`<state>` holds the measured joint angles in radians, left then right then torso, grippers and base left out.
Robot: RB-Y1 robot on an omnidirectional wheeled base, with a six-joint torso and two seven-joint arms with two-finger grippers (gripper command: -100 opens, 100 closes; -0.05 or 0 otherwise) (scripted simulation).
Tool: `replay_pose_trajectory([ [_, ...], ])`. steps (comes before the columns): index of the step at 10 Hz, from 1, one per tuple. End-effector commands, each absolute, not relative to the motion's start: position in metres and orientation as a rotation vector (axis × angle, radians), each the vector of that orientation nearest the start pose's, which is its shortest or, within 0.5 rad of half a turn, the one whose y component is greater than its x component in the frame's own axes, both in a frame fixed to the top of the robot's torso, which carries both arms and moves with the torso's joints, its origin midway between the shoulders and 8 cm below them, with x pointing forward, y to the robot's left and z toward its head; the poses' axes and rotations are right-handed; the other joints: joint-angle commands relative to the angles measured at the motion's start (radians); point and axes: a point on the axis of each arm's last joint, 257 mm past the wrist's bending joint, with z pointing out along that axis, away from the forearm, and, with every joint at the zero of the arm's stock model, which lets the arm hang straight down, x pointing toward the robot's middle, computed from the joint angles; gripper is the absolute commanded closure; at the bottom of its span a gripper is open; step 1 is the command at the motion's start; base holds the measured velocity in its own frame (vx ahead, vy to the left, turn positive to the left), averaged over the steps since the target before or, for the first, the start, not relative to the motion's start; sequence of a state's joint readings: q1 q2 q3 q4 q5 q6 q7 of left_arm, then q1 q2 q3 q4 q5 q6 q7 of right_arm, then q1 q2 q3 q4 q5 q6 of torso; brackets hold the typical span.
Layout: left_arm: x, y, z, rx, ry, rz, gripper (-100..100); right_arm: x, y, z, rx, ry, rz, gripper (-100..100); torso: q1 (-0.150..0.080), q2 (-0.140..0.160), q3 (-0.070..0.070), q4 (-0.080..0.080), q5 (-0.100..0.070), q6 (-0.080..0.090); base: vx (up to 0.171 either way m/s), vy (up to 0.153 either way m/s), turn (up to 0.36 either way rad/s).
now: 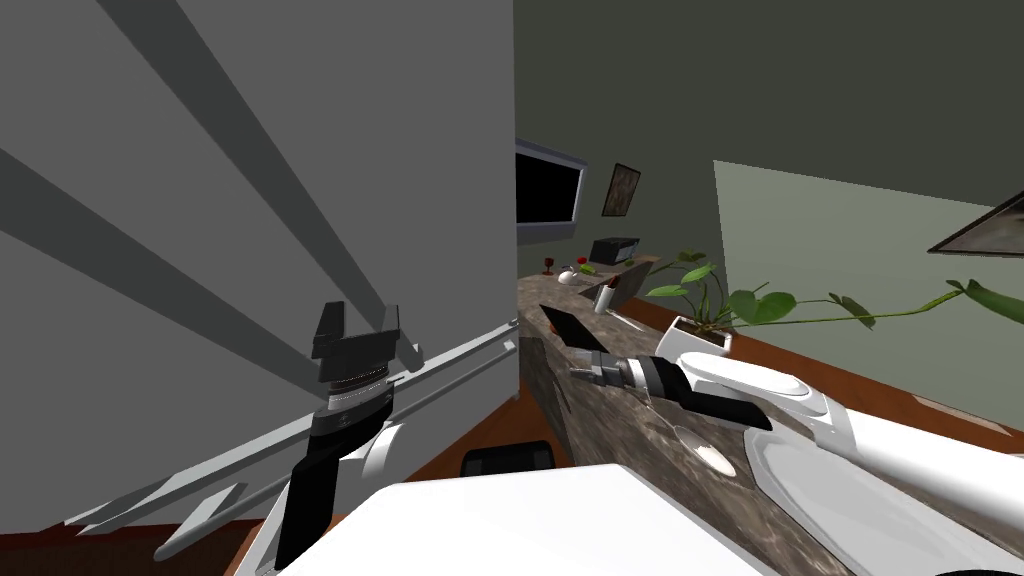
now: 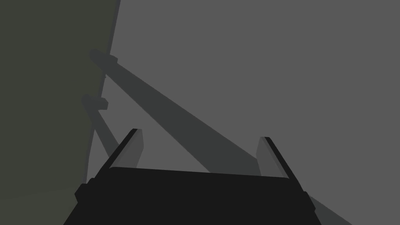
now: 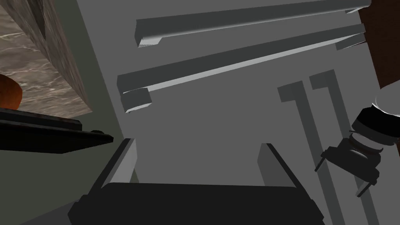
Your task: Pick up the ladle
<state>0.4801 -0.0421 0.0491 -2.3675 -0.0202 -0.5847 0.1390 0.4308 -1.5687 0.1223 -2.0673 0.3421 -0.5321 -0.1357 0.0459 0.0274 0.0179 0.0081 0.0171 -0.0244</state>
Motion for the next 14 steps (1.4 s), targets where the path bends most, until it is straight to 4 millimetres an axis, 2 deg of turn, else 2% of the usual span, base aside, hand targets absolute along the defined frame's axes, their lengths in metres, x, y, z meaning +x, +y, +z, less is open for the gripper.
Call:
replay_pose_trajectory([
  [1, 0.306, 0.286, 0.083, -0.551, 0.428, -1.415, 0, 0.33, -0.252, -0.171, -0.729, 2.034, 0.778, -100, 0.0, 0.0, 0.0, 0.0, 0.0, 0.0, 0.041, -0.042, 0.024],
  [3, 0.306, 0.286, 0.083, -0.551, 0.428, -1.415, 0, 0.326, -0.289, -0.201, -0.724, 2.157, 0.685, -100, 0.0, 0.0, 0.0, 0.0, 0.0, 0.0, 0.042, -0.061, 0.049],
  [4, 0.306, 0.286, 0.083, -0.551, 0.428, -1.415, 0, 0.326, -0.291, -0.201, -0.738, 2.165, 0.675, -100, -0.002, 0.0, 0.0, 0.0, 0.0, 0.0, 0.043, -0.056, 0.021],
  [5, 0.306, 0.286, 0.083, -0.551, 0.428, -1.415, 0, 0.322, -0.311, -0.214, -0.737, 2.227, 0.624, -100, -0.001, 0.0, 0.0, 0.0, 0.0, 0.0, 0.055, -0.052, 0.026],
  [6, 0.306, 0.286, 0.083, -0.551, 0.428, -1.415, 0, 0.322, -0.311, -0.214, -0.737, 2.227, 0.624, -100, -0.001, -0.001, 0.0, 0.0, 0.0, 0.0, 0.038, -0.035, 0.018],
  [7, 0.306, 0.286, 0.083, -0.551, 0.428, -1.415, 0, 0.316, -0.332, -0.227, -0.732, 2.288, 0.574, -100, 0.0, 0.0, 0.0, 0.0, 0.0, 0.0, 0.029, -0.034, 0.018],
  [8, 0.306, 0.286, 0.083, -0.551, 0.428, -1.415, 0, 0.316, -0.332, -0.227, -0.732, 2.288, 0.574, -100, 0.001, 0.001, 0.0, 0.0, 0.0, 0.0, 0.026, -0.032, 0.016],
  [10, 0.306, 0.286, 0.083, -0.551, 0.428, -1.415, 0, 0.301, -0.373, -0.25, -0.713, 2.405, 0.481, -100, 0.001, 0.001, 0.001, 0.0, 0.0, 0.0, 0.045, -0.044, 0.02],
  [11, 0.306, 0.286, 0.083, -0.551, 0.428, -1.415, 0, 0.301, -0.373, -0.25, -0.713, 2.405, 0.481, -100, 0.0, 0.0, 0.0, 0.0, 0.0, 0.0, 0.041, -0.043, 0.015],
  [14, 0.306, 0.286, 0.083, -0.551, 0.428, -1.415, 0, 0.265, -0.428, -0.281, -0.666, 2.567, 0.369, -100, 0.001, 0.001, 0.001, 0.0, 0.0, 0.0, 0.037, -0.026, 0.015],
])
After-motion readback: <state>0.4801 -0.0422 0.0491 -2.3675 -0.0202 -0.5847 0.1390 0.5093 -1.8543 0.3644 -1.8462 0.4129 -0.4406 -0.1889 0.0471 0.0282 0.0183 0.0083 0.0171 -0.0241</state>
